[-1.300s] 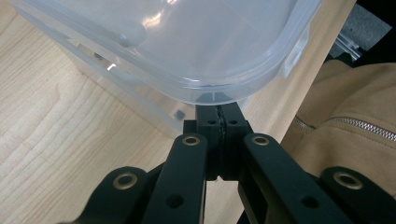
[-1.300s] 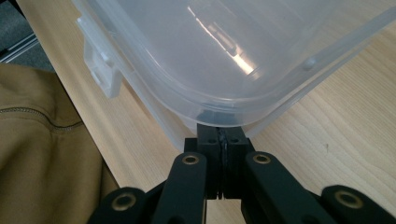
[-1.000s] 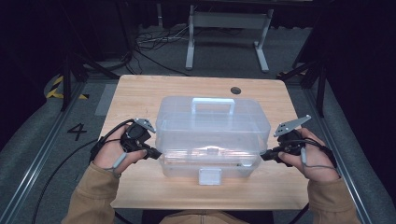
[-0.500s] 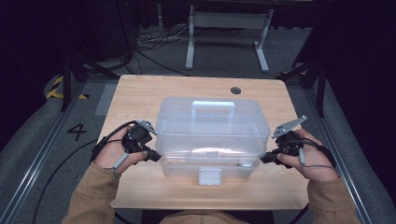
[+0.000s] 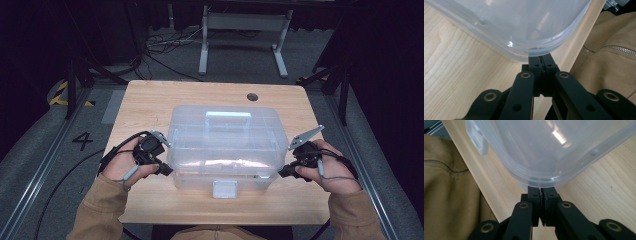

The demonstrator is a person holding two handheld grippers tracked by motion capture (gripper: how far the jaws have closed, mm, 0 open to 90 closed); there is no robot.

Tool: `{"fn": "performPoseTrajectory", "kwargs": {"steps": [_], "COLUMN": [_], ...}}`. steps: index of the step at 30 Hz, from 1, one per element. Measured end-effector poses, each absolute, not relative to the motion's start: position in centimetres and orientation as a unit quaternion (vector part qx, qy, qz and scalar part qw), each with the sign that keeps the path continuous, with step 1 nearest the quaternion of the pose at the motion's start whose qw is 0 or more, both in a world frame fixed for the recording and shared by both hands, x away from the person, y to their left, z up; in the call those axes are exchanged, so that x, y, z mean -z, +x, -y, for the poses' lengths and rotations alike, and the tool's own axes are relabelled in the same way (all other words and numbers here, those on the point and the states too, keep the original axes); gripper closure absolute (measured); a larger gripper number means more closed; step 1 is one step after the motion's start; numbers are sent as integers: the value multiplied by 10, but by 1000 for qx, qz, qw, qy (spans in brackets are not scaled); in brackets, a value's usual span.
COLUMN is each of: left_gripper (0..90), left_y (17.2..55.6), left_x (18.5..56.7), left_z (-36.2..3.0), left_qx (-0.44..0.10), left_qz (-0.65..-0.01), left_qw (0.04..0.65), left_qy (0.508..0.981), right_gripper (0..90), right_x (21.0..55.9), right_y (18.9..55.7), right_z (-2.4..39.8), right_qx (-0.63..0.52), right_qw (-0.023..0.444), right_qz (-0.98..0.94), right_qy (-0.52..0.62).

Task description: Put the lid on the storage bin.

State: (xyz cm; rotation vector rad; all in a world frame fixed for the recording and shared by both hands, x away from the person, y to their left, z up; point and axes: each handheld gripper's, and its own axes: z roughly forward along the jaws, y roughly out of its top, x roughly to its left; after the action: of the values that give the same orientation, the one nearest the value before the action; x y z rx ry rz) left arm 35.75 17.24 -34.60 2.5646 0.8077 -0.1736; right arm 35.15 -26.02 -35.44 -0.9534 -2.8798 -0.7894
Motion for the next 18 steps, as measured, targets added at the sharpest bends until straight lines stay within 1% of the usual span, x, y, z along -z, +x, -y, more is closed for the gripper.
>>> {"fn": "performPoseTrajectory", "kwargs": {"steps": [18], "left_gripper": [893], "left_y": [360], "left_x": [352], "left_z": [-170], "left_qx": [70], "left_qz": [-290], "left_qw": [198], "left_qy": [934], "right_gripper": [871], "right_x": [360], "right_y": [352], "right_z": [258], "right_qx": [230], "right_qw": [13], "right_qz": [925], "right_qy": [-301]}}
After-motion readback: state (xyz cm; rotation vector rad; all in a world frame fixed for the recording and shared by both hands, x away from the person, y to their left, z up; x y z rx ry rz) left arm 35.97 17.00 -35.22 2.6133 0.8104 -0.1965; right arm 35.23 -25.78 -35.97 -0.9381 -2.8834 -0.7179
